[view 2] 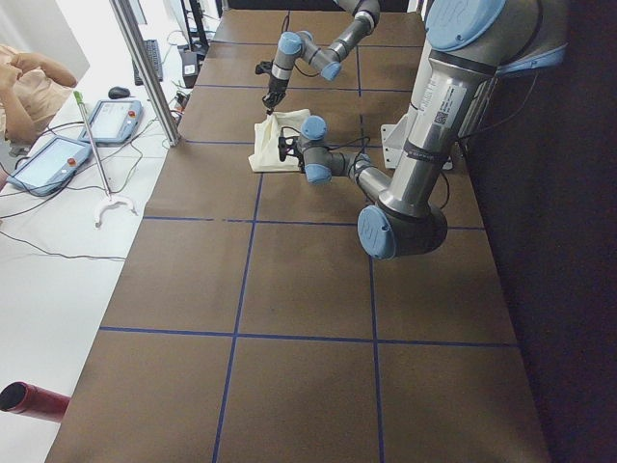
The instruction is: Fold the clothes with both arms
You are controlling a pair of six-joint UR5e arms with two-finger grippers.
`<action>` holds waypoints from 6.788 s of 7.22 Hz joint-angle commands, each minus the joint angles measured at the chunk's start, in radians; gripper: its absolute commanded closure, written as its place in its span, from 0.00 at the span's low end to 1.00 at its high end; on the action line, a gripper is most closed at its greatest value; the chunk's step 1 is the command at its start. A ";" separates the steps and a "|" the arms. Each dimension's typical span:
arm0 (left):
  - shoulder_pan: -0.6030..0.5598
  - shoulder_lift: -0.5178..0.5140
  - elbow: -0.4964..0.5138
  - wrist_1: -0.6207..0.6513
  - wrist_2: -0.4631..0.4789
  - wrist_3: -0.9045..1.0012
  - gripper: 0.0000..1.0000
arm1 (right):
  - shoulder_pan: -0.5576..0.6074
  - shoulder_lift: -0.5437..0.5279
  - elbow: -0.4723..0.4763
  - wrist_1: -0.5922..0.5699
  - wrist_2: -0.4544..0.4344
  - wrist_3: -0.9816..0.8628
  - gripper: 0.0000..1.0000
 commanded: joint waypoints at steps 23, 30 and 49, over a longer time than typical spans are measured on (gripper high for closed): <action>-0.075 -0.402 0.344 0.162 0.018 0.020 1.00 | 0.300 -0.115 -0.084 0.179 0.326 -0.451 1.00; -0.045 -0.427 0.306 0.277 0.011 0.041 1.00 | 0.286 -0.114 -0.089 0.181 0.317 -0.448 1.00; -1.043 0.045 0.046 0.833 -0.414 1.397 0.00 | 0.873 -0.418 0.013 -0.315 0.572 -1.615 0.01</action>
